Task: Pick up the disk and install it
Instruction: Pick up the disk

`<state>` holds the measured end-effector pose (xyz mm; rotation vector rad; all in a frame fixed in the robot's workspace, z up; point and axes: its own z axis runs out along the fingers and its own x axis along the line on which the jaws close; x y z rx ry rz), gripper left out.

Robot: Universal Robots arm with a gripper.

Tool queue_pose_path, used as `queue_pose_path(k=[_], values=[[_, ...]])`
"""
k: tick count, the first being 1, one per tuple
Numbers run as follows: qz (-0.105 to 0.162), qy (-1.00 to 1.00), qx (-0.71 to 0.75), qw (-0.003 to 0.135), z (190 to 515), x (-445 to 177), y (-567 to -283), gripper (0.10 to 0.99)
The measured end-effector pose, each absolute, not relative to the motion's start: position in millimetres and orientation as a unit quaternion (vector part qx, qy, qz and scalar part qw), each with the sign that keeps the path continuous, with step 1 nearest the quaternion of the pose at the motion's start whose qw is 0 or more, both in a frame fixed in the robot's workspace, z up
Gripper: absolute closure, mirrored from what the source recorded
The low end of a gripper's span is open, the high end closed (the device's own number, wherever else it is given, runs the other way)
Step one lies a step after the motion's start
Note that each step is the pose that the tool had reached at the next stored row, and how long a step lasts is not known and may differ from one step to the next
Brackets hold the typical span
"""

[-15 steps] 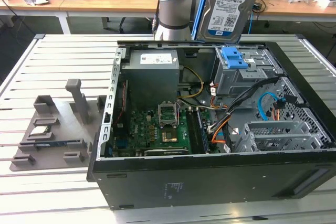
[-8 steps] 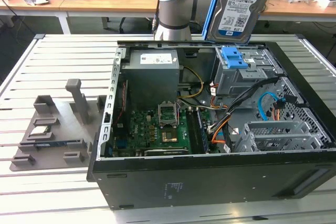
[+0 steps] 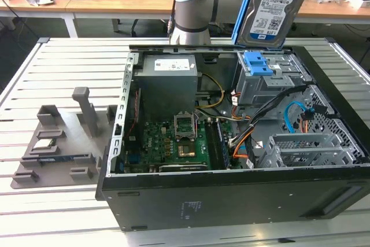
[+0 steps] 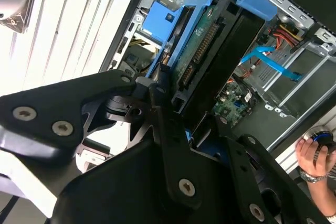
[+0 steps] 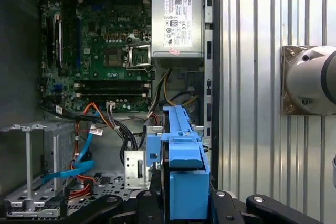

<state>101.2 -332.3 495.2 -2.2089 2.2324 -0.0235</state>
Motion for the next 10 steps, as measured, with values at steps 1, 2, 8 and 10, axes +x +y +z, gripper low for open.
queue_pose_path(k=[1,2,8,10], values=[[-0.008,0.711,-0.703,0.0,495,104,-332,0.722],[-0.007,0.711,-0.703,0.001,495,108,-332,0.722],[-0.008,0.711,-0.703,0.0,495,109,-355,0.722],[-0.008,0.711,-0.703,0.0,495,109,-365,0.722]])
